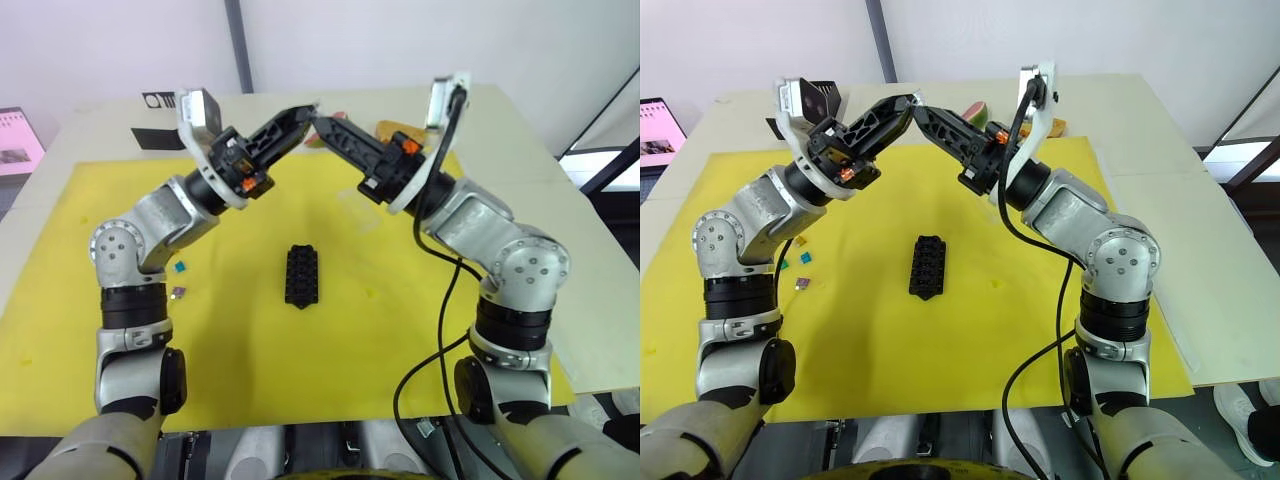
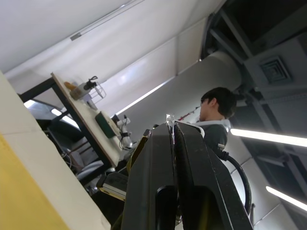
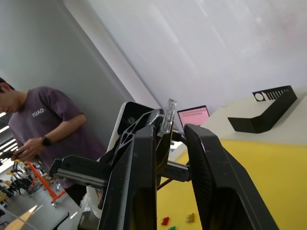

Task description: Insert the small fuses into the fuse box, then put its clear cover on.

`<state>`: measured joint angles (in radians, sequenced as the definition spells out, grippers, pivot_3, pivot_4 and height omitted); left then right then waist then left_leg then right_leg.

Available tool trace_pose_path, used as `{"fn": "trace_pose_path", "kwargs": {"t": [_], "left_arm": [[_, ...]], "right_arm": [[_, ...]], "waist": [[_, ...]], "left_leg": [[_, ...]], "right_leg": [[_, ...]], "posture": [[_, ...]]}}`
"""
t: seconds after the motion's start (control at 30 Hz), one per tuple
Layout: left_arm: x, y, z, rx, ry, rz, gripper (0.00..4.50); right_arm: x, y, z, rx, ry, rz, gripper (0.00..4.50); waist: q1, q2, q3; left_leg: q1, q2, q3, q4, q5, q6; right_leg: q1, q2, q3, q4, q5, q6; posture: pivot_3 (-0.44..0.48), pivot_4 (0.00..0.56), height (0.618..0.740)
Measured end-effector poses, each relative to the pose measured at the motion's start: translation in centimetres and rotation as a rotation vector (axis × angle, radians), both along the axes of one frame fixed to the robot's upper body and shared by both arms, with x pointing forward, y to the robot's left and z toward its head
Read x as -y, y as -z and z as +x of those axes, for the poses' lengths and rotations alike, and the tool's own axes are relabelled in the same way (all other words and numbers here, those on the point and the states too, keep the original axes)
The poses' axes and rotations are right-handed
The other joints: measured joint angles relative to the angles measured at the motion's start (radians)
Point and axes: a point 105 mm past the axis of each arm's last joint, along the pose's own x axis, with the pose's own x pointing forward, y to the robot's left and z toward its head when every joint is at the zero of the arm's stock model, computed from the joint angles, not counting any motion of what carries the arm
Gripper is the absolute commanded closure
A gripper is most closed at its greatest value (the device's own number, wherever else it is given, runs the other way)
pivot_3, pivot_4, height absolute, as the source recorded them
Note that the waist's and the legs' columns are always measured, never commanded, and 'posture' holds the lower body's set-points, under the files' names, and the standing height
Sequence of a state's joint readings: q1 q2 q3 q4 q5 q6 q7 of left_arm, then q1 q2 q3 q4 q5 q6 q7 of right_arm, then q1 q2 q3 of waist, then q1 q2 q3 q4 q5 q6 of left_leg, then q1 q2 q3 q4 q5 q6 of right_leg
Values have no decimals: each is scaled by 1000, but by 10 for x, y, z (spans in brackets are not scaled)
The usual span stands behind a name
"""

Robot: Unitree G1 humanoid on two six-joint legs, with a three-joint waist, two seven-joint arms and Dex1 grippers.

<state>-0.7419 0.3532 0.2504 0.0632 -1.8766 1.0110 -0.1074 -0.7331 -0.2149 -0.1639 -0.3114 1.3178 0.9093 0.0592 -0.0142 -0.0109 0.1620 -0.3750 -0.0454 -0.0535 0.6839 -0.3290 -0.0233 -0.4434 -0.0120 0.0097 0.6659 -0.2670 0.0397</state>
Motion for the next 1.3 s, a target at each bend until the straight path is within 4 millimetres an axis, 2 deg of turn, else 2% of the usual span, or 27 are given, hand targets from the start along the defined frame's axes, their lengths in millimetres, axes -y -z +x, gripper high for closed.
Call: {"fn": "trace_pose_path", "kwargs": {"t": [0.27,0.37,0.4,1.0,1.13,1.3], "left_arm": [[-1,4,-1,-6,0,5,4500],[-1,4,-1,-8,0,4,4500],[-1,4,-1,-7,1,1,4500],[-3,3,-1,10,12,-15,4500],[-3,5,-1,5,11,-10,4500],[-3,6,-1,3,10,-9,4500]], "right_arm": [[4,-1,-3,-2,-18,5,3497],[5,3,-3,-13,-23,1,4318],[5,4,-4,-16,-26,-1,4458],[4,1,-4,-64,-58,36,4458],[6,0,-3,-62,-44,43,3017],[8,-1,-3,-55,-41,35,3017]], "waist": [[1,0,0],[0,0,0],[0,0,0],[0,0,0],[1,0,0],[0,0,0]], "left_leg": [[0,0,0,0,0,0],[0,0,0,0,0,0],[0,0,0,0,0,0],[0,0,0,0,0,0],[0,0,0,0,0,1],[0,0,0,0,0,1]], "right_leg": [[0,0,0,0,0,0],[0,0,0,0,0,0],[0,0,0,0,0,0],[0,0,0,0,0,0],[0,0,0,0,0,0],[0,0,0,0,0,0]], "posture": [[0,150,740],[0,150,740],[0,150,740],[0,150,740],[0,150,740],[0,150,740]]}}
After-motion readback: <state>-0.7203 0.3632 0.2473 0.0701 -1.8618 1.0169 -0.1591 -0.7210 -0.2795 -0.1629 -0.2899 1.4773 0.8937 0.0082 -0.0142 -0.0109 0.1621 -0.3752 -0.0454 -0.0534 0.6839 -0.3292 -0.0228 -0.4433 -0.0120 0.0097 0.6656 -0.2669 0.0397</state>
